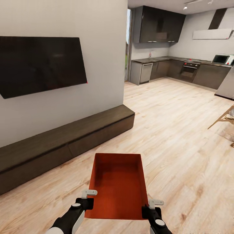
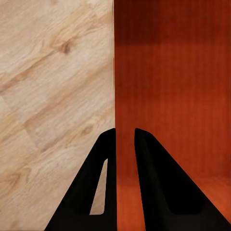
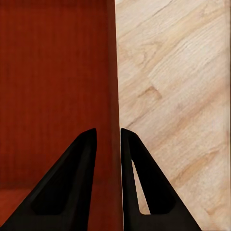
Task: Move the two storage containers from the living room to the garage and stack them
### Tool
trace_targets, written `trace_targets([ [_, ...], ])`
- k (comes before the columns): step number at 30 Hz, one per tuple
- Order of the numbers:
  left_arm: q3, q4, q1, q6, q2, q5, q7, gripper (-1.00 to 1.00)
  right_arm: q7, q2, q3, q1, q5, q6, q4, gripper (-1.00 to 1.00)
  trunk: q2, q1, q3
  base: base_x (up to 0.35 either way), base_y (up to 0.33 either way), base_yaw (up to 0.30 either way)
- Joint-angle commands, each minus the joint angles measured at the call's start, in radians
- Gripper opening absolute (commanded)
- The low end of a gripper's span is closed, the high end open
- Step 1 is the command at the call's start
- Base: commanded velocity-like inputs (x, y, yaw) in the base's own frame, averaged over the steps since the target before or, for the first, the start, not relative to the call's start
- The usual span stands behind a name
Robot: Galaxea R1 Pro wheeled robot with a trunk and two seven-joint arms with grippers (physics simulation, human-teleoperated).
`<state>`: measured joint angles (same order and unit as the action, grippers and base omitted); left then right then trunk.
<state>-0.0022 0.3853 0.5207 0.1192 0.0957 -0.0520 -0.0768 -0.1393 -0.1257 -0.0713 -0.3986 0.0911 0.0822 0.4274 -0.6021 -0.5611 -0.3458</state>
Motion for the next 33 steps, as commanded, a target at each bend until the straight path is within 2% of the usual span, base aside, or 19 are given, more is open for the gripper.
trace_targets([
  [1,-0.010,0.005,0.001,0.006,0.012,0.002,-0.003,-1.00,0.001,-0.002,-0.001,0.000,0.002,-0.041,-0.009,-1.00,-0.001,0.000,-0.001,0.000,0.000,-0.178],
  [20,-0.010,0.004,0.001,0.005,0.012,0.002,-0.003,-1.00,0.002,-0.001,-0.001,0.000,0.002,-0.042,-0.009,-1.00,-0.001,0.000,-0.001,0.000,0.000,-0.172],
  [33,-0.010,0.004,0.001,0.005,0.013,0.003,-0.003,-1.00,0.001,-0.002,-0.002,0.000,0.002,-0.041,-0.009,-1.00,-0.001,0.000,0.007,0.000,0.000,-0.011],
])
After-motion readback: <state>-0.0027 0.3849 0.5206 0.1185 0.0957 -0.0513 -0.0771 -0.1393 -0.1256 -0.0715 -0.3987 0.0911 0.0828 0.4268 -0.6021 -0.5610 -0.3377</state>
